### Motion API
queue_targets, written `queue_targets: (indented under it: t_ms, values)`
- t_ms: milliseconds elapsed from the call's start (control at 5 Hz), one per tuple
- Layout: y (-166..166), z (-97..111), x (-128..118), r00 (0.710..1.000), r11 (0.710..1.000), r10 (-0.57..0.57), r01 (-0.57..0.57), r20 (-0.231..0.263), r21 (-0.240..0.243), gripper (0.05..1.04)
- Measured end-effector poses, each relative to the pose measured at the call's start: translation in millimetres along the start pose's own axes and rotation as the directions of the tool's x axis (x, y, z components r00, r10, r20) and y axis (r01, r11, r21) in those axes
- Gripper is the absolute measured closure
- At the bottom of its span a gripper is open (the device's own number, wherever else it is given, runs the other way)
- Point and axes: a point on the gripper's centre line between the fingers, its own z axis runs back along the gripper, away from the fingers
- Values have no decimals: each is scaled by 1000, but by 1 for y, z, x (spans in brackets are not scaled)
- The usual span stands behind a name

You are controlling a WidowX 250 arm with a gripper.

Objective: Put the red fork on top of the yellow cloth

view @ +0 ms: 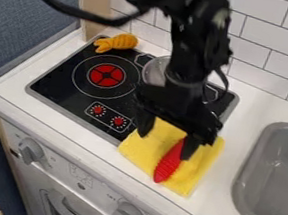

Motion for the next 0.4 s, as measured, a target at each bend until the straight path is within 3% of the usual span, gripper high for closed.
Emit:
queue_targets:
  t_ms: [200,400]
  values:
    - [5,5,-2,1000,1000,20,-20,-12,-22,83]
    - [12,1,4,1000,1000,-11,11,-3,12,83]
